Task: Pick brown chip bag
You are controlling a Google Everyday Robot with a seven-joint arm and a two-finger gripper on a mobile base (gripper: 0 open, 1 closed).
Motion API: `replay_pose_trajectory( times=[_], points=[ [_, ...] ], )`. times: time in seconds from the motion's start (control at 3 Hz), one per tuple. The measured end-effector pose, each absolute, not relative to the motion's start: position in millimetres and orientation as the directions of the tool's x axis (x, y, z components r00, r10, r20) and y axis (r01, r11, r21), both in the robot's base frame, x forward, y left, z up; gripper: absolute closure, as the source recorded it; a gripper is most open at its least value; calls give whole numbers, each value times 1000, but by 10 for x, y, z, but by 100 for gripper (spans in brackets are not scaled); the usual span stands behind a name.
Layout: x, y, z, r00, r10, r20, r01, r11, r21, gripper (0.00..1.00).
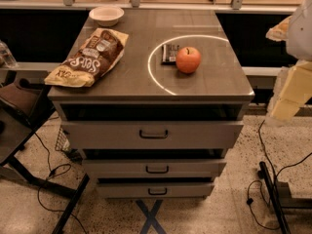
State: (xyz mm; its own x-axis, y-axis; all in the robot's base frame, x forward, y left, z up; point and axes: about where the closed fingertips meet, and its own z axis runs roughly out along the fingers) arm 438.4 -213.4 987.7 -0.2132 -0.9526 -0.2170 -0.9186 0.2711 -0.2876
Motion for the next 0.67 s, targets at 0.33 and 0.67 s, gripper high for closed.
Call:
replay_pose_trajectory(
  times=[0.33,0.67],
  points=[
    [4389,-2127,9891,-209,-953,-218,-917,269,-294,0],
    [4577,-1989,10020,-112,-969,-220,-908,190,-374,0]
  ],
)
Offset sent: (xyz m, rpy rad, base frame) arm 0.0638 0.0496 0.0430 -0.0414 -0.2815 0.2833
